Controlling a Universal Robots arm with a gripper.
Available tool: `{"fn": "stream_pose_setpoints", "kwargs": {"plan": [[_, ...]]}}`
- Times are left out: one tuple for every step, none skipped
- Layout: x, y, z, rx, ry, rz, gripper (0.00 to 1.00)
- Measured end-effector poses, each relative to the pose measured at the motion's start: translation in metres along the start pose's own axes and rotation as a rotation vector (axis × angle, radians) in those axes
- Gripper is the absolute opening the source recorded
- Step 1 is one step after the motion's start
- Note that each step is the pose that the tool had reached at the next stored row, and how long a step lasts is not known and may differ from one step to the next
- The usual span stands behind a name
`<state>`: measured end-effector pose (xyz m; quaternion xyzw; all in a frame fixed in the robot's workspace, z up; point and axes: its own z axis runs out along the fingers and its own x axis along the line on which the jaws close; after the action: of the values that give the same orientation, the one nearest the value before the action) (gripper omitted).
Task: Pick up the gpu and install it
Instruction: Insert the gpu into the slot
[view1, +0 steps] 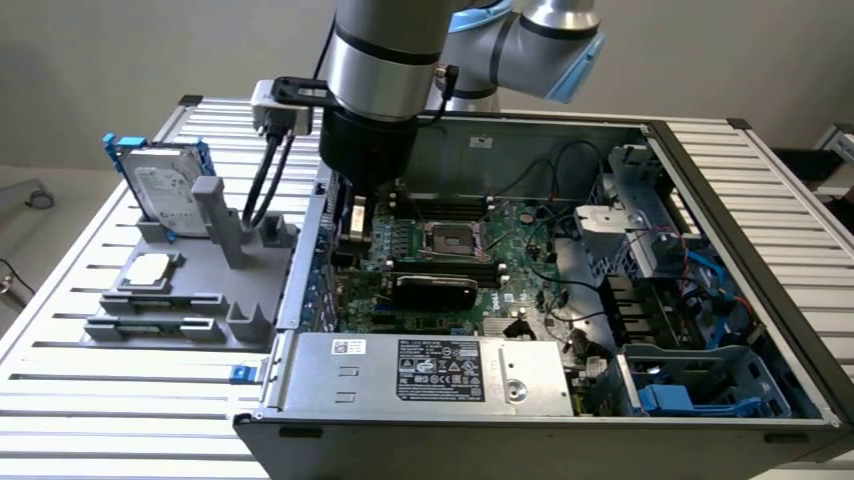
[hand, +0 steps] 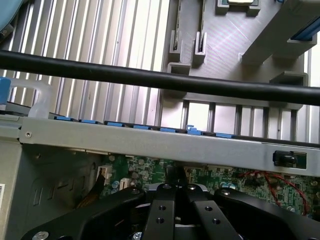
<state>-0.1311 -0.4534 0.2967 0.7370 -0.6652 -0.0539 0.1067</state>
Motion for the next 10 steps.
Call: {"fn": "stream_pose_setpoints", "kwargs": {"plan": [[-0.0004,0.0000,-0.0001,0.0000,0.0000,0.000,0.11],[-0.0009,-0.0001,-0.0001,0.0000,0.0000,0.000,0.11],[-0.0013,-0.0001,-0.0001,-0.0001,-0.0001,0.000,0.11],[-0.0015,-0.0001,-0.0001,-0.0001,-0.0001,0.001,0.11],[-0.0019,-0.0001,-0.0002,-0.0001,-0.0001,0.001,0.11],[-0.0023,0.0000,-0.0002,-0.0001,-0.0002,0.001,0.11],[-0.0026,0.0001,-0.0002,-0.0001,-0.0003,0.002,0.11],[-0.0031,0.0002,-0.0002,-0.0001,-0.0005,0.002,0.11],[-0.0035,0.0002,-0.0002,-0.0002,-0.0006,0.003,0.11],[-0.0039,0.0003,-0.0002,-0.0002,-0.0008,0.004,0.11]]}}
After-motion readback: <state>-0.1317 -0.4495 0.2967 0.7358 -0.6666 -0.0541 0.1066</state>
